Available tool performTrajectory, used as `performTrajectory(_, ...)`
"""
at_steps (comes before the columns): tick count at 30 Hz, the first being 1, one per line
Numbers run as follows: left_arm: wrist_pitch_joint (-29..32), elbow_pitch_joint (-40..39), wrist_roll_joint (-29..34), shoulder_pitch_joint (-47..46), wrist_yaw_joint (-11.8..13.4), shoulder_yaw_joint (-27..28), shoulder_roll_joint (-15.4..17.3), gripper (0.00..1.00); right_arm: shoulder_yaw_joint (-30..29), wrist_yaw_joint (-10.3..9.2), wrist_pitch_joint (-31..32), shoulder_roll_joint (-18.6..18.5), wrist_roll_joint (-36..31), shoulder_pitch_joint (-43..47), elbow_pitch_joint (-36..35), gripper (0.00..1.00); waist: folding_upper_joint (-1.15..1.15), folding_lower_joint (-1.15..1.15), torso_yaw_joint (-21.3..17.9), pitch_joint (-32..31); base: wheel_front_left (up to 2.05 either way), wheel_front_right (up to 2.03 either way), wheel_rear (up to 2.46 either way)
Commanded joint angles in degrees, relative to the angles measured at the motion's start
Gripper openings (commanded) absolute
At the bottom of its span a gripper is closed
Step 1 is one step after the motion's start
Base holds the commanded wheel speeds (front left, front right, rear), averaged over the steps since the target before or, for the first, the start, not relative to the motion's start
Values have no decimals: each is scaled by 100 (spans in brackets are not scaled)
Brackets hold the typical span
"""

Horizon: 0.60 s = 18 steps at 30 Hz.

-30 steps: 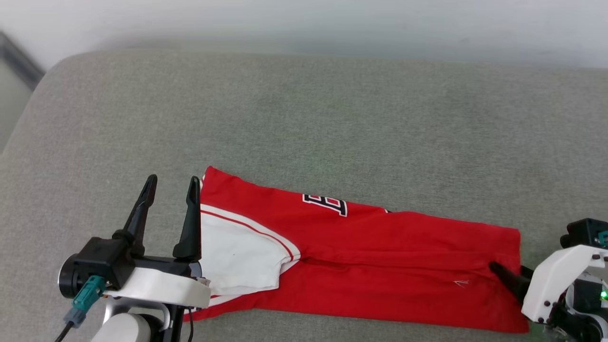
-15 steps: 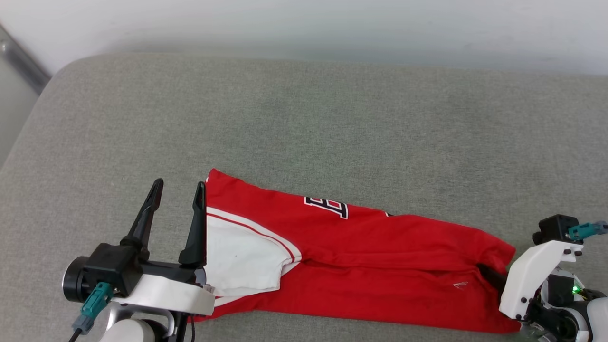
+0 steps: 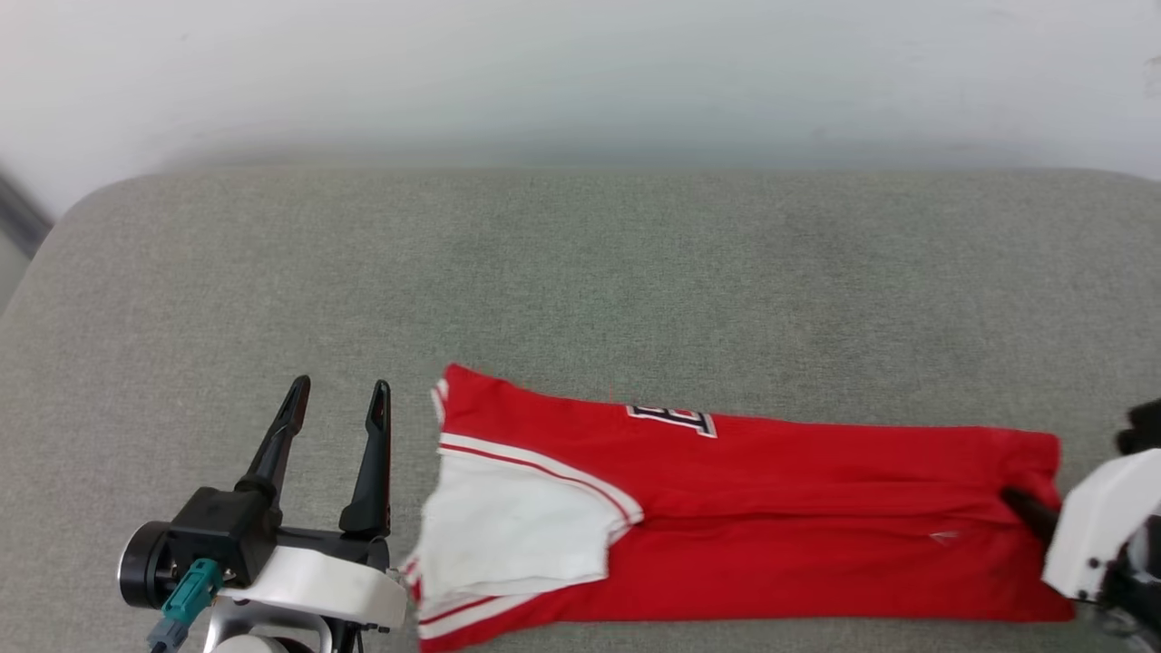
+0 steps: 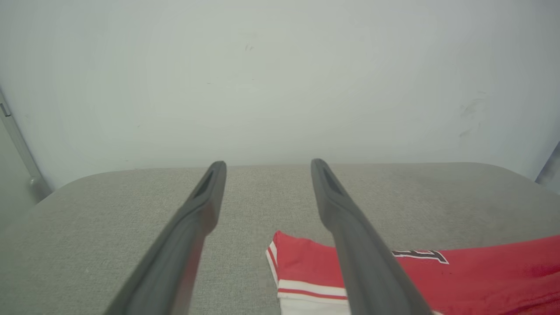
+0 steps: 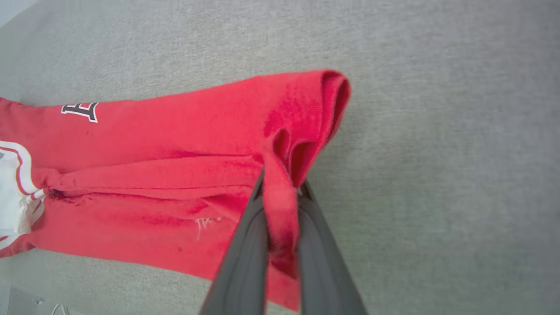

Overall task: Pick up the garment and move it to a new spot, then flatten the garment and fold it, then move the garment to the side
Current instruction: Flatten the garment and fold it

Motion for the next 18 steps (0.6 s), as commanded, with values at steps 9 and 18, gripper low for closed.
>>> performTrajectory(9, 5, -38, 5, 124, 49, -31, 26, 100, -1099, -4, 458, 223, 197, 62, -76, 0, 0, 0, -76, -69, 0, 0, 0)
performTrajectory(18, 36, -59, 0, -42, 9, -85, 23, 100, -1394, -4, 2229, 1341, 2381, -267, 39, 0, 0, 0, 33, 20, 0, 0, 0)
